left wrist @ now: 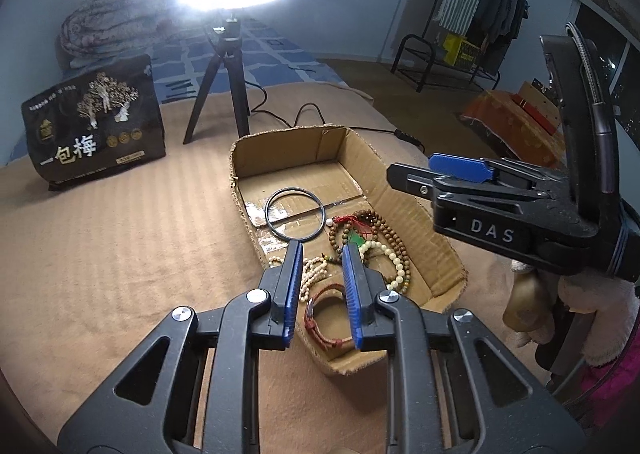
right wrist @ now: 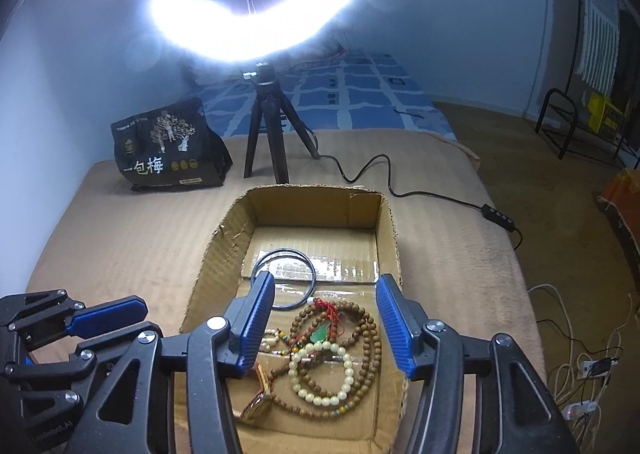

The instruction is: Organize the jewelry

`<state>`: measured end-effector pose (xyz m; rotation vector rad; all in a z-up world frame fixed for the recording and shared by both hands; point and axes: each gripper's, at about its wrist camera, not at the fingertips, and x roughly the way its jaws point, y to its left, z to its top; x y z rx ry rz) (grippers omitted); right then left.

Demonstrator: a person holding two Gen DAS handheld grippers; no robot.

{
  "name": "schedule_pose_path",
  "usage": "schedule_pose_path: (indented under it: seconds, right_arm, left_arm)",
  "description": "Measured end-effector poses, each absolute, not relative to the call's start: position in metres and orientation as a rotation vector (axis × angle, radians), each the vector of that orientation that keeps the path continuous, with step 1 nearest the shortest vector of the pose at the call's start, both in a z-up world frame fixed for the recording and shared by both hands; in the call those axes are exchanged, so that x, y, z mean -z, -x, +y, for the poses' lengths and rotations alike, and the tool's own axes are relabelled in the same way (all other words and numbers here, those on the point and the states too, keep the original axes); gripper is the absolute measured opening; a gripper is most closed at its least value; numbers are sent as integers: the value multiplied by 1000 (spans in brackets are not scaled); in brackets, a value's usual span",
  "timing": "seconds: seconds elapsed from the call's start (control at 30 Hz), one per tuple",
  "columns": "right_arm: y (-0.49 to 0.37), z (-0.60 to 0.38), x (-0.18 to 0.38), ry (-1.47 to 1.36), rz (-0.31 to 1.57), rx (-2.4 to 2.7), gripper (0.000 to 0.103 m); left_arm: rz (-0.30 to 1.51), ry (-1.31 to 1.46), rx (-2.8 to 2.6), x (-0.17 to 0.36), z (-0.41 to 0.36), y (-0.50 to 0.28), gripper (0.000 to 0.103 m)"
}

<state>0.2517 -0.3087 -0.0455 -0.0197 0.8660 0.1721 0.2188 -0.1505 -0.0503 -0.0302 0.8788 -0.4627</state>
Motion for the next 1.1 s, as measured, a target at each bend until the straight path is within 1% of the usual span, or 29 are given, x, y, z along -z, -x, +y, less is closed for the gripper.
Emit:
schedule_pose_path:
  seconds: [0.13, 0.2, 0.33, 0.37, 0.4, 0.43, 0.47, 0.53, 0.6, 0.63, 0.7, 0.87, 0.97, 1.03, 1.1]
  right_arm:
    - [-234, -309, 31, 8, 843, -165, 59]
    - [-222, -309, 24, 7, 827, -153, 63]
    - [-201, -307, 12, 4, 804, -146, 68]
    - [-196, -307, 9, 4, 797, -143, 71]
    - [-191, -305, 6, 5, 789, -142, 74]
    - [-186, -305, 3, 6, 779, -142, 75]
    - [-180, -304, 0, 7, 771, -143, 76]
    - [-171, -303, -5, 4, 760, -143, 78]
    - [-163, -303, -9, -4, 748, -139, 83]
    - [-160, -303, -11, -6, 740, -136, 84]
    - [-153, -302, -15, -4, 725, -134, 86]
    - [-142, -302, -21, -1, 693, -113, 94]
    - [-140, -306, -23, -5, 673, -92, 98]
    - [-138, -307, -26, -10, 660, -82, 98]
    - [-134, -305, -29, -4, 649, -78, 101]
  left_arm:
    - [859, 36, 456, 39, -141, -203, 19]
    - [847, 36, 453, 33, -138, -196, 19]
    - [821, 14, 442, 21, -130, -179, 19]
    - [813, 4, 437, 17, -128, -174, 21]
    - [806, -2, 432, 14, -126, -169, 30]
    - [801, -2, 430, 11, -125, -166, 36]
    - [791, 0, 428, 6, -123, -162, 44]
    - [769, -10, 422, -1, -122, -154, 46]
    - [738, -27, 416, -7, -120, -143, 48]
    - [730, -28, 412, -8, -119, -138, 51]
    - [721, -24, 410, -9, -117, -132, 65]
    - [721, -33, 390, -4, -116, -126, 77]
    - [732, -24, 385, -5, -114, -126, 78]
    - [727, -31, 372, -7, -114, -126, 80]
    - [715, -37, 359, -9, -113, -123, 88]
